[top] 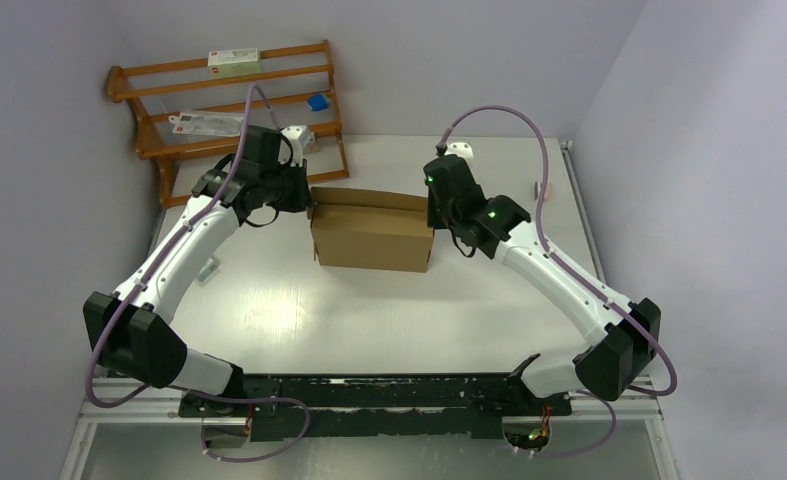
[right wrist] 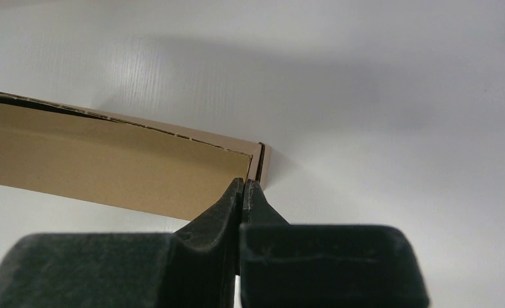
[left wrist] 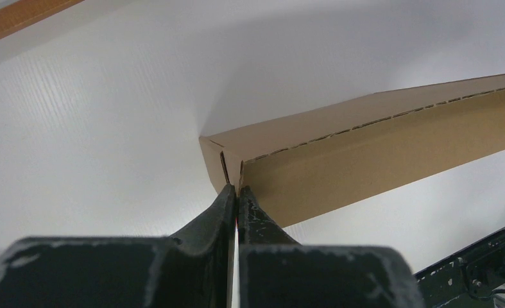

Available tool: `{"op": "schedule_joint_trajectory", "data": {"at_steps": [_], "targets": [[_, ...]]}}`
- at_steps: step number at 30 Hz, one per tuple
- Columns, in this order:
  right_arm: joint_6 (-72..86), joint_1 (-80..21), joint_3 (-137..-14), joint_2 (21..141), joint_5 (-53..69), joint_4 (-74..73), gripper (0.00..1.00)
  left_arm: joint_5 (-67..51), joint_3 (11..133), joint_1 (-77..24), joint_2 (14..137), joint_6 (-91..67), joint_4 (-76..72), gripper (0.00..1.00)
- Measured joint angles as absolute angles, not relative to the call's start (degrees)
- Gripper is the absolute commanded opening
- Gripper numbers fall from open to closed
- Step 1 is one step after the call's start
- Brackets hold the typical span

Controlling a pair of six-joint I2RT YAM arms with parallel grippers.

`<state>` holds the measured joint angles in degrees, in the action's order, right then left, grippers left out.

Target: Fold the paper box

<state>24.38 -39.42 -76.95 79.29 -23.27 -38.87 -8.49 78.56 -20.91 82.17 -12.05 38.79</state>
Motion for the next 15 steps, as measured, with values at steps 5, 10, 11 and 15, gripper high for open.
{"op": "schedule_joint_trajectory", "data": {"at_steps": [5,10,11,15], "targets": [[22.96,-39.51,-76.64,79.26,-23.66,-38.06,0.0,-8.03,78.56,-21.1,82.15,-12.05,38.79,0.05],[22.02,-39.51,-76.27,79.26,-23.88,-37.39,0.0,-7.99,78.56,-21.19,82.08,-12.08,38.81,0.05],[21.78,-39.51,-76.25,79.26,-23.88,-37.32,0.0,-7.99,78.56,-21.19,82.08,-12.08,38.81,0.05],[20.75,-39.51,-76.25,79.26,-23.81,-37.26,0.0,-7.94,78.56,-21.21,82.08,-12.08,38.81,0.05]]}}
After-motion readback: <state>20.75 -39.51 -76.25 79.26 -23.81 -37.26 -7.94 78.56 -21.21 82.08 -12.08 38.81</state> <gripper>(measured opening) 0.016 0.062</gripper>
